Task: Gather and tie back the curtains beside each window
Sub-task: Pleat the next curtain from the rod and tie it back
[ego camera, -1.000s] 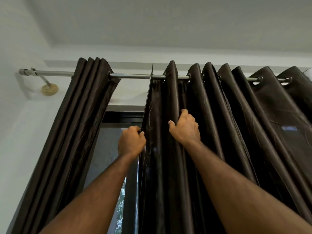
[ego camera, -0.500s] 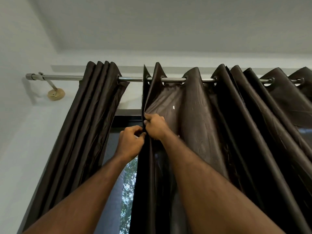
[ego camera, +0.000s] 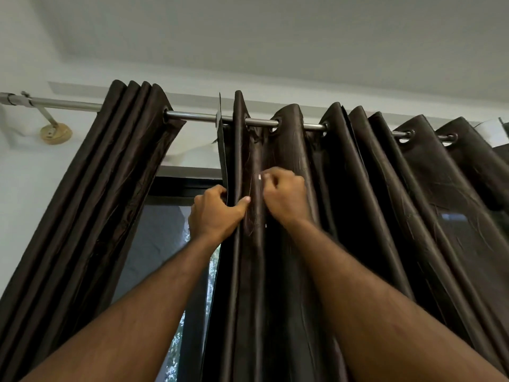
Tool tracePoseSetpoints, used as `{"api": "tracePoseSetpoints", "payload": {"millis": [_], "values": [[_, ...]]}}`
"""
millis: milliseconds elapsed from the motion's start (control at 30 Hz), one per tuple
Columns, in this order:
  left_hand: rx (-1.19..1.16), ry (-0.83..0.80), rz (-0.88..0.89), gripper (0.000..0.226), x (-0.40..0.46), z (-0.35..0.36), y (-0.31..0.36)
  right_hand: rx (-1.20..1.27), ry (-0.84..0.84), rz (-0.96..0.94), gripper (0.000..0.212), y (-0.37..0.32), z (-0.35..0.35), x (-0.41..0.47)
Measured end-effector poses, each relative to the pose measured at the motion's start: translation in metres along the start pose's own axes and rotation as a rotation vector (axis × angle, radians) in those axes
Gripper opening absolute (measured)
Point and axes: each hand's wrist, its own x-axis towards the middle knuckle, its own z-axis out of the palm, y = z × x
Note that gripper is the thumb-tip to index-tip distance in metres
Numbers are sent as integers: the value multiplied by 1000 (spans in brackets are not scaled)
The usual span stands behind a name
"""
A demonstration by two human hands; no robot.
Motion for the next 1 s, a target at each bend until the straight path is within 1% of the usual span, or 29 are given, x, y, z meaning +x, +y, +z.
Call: {"api": "tracePoseSetpoints", "payload": {"millis": [33,67,100,133,200,233,300,367,433,500,567,700,767,867,933,1000], "values": [[16,5,14,33,-1,3,3,-137,141,-19,25,7,-11,0],[27,12,43,23,-2,6,5,-274,251,-23,24,13,-21,0],[40,12,75,20,-4,10,6,-387,303,1,31,19,-30,2],[48,3,103,23,-5,14,8,-458,299,52,42,24,-39,3],[31,-39,138,33,-7,21,12,-470,191,184,57,36,-47,8],[12,-58,158,36,-7,24,17,-434,114,242,59,41,-50,10],[-16,-77,204,39,-7,28,28,-311,-28,323,52,50,-51,13],[-34,-85,243,41,-9,30,35,-233,-71,344,43,55,-50,12],[-21,-89,243,42,-9,27,28,-189,-30,335,38,54,-47,8],[18,-82,212,37,-6,22,11,-152,41,295,38,50,-41,2],[25,-65,187,35,-4,14,-9,-144,65,257,40,40,-32,-5],[-21,-86,186,29,-2,-1,-36,-128,-34,233,31,23,-3,-10],[-40,-100,214,27,-1,-5,-41,-136,-88,203,30,6,15,-6],[-91,-120,260,24,1,-6,-38,-44,-260,45,24,-21,44,-3],[-139,-118,263,24,1,-4,-34,-19,-313,-12,24,-25,54,0],[-181,-109,244,28,-2,1,-31,4,-346,13,30,-18,52,4]]}}
